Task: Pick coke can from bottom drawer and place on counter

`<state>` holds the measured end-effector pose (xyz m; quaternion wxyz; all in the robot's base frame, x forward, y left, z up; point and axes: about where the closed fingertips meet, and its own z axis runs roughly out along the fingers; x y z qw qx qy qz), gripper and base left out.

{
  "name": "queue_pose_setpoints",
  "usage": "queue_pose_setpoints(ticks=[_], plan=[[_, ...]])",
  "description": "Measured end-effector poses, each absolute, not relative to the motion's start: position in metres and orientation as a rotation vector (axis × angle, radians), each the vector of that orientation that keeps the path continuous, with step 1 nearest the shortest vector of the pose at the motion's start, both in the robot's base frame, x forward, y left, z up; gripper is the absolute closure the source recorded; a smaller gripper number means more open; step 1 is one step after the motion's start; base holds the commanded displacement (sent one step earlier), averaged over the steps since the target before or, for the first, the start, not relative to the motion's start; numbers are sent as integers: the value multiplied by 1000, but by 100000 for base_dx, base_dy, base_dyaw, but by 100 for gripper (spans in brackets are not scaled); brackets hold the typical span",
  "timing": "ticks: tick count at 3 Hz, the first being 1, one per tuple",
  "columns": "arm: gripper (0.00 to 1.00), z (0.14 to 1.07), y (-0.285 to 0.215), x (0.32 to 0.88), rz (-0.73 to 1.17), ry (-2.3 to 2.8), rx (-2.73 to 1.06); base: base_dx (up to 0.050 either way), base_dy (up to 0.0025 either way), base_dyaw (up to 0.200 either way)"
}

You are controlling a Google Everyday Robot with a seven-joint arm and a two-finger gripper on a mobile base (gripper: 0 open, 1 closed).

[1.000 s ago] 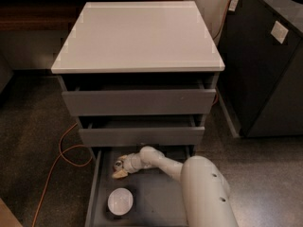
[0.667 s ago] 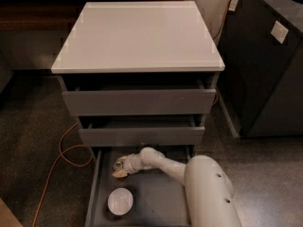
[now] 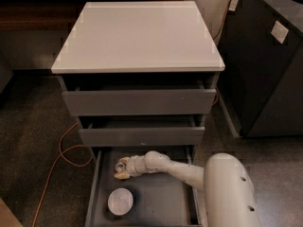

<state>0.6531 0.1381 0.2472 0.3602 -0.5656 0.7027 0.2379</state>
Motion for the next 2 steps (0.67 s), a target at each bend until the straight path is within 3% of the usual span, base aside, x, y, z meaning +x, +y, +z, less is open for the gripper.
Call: queue_pose_setpoints(ticks=[2], plan=[[100,298,115,625,581,1765,-1468,0,0,0]])
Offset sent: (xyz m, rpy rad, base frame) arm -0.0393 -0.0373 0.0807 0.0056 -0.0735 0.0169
